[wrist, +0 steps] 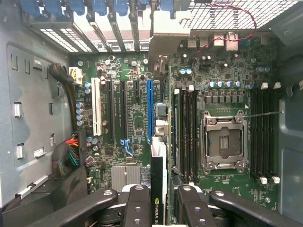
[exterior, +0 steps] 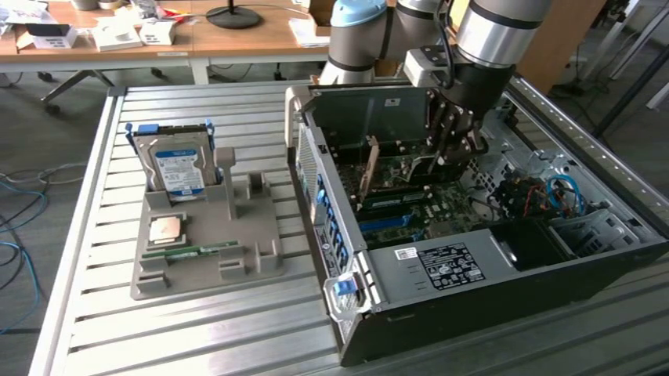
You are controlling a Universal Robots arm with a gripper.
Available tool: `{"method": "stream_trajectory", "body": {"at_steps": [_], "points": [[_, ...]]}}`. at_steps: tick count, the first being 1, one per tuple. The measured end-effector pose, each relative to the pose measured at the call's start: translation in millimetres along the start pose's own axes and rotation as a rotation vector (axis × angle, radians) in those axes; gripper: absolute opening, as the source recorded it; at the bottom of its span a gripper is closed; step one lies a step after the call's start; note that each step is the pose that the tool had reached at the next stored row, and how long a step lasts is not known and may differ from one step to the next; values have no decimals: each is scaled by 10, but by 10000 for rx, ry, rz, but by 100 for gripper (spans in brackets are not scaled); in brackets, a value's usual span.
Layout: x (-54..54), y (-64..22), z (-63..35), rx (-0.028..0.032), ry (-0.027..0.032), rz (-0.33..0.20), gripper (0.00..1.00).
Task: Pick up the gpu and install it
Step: 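Insert the gpu into the slot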
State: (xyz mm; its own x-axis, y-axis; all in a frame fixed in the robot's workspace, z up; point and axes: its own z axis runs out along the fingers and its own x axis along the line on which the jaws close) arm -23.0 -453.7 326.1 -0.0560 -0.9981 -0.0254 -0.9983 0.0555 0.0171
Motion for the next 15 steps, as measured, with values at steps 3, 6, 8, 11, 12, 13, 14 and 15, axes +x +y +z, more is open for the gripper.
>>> {"method": "stream_trajectory", "body": {"at_steps": [3,6,8,11,12,13,14,15], "points": [[0,0,8,1,-3,0,27],[0,0,10,0,1,0,27],[0,0,15,0,-1,0,27],[0,0,16,0,-1,0,27],[0,0,20,1,-3,0,27],[0,-1,25,1,-5,0,27],[1,0,28,1,-2,0,27],[1,0,28,0,1,0,27]]}}
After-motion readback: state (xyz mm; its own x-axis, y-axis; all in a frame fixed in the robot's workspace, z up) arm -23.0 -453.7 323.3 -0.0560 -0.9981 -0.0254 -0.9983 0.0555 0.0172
